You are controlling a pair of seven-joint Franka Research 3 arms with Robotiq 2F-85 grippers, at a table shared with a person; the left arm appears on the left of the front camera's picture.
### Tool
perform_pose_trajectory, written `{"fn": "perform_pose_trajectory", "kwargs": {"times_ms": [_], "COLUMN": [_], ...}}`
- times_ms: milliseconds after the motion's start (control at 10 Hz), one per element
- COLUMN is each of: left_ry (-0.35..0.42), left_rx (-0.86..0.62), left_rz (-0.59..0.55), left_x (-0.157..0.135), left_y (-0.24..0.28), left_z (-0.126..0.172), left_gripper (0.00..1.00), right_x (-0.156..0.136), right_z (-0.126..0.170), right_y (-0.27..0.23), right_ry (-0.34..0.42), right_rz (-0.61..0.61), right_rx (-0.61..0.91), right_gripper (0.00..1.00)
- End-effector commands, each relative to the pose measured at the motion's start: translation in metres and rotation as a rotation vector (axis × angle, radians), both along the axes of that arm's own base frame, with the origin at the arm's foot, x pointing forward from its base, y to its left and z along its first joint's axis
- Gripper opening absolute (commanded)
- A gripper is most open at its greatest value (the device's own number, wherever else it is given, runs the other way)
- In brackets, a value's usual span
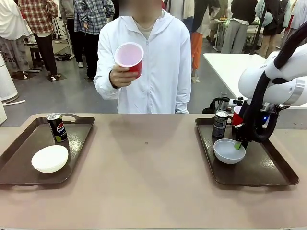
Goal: Prepare tableware on both trays.
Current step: Pick up a Picnic Bowl from the table and place it on a Handle tray.
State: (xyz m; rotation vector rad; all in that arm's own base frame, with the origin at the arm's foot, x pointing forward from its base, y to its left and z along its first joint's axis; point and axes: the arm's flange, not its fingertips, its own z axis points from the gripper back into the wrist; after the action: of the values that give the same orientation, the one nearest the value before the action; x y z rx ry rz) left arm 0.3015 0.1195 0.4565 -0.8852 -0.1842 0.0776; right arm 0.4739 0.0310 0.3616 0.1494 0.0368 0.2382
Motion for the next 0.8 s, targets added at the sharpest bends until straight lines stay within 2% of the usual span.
{"fn": "perform_pose_trajectory", "kwargs": {"times_ms": [0, 100, 300, 400, 500, 700], "left_ry": [-0.014, -0.014, -0.014, -0.014, -0.014, -0.014], "left_rx": [-0.017, -0.017, -0.017, -0.017, -0.017, -0.017], "left_rz": [0.001, 0.001, 0.001, 0.001, 0.001, 0.001], "left_x": [-0.001, -0.001, -0.001, -0.001, -0.001, -0.001], "left_y": [0.000, 0.000, 0.000, 0.000, 0.000, 0.000], "left_z": [0.000, 0.000, 0.000, 0.000, 0.000, 0.000], "left_gripper": [1.00, 1.00, 1.00, 1.00, 1.00, 1.00], "right_x": [-0.011, -0.019, -0.039, -0.050, -0.062, -0.077], "right_z": [0.011, 0.022, 0.051, 0.069, 0.089, 0.116], "right_y": [0.002, 0.005, 0.007, 0.007, 0.009, 0.009], "right_ry": [0.011, 0.022, 0.046, 0.053, 0.046, 0.011], "right_rz": [-0.008, -0.004, -0.009, -0.015, -0.028, -0.094], "right_rx": [0.002, -0.020, -0.071, -0.082, -0.098, -0.108], "right_gripper": [0.91, 1.00, 1.00, 0.79, 0.89, 0.92]}}
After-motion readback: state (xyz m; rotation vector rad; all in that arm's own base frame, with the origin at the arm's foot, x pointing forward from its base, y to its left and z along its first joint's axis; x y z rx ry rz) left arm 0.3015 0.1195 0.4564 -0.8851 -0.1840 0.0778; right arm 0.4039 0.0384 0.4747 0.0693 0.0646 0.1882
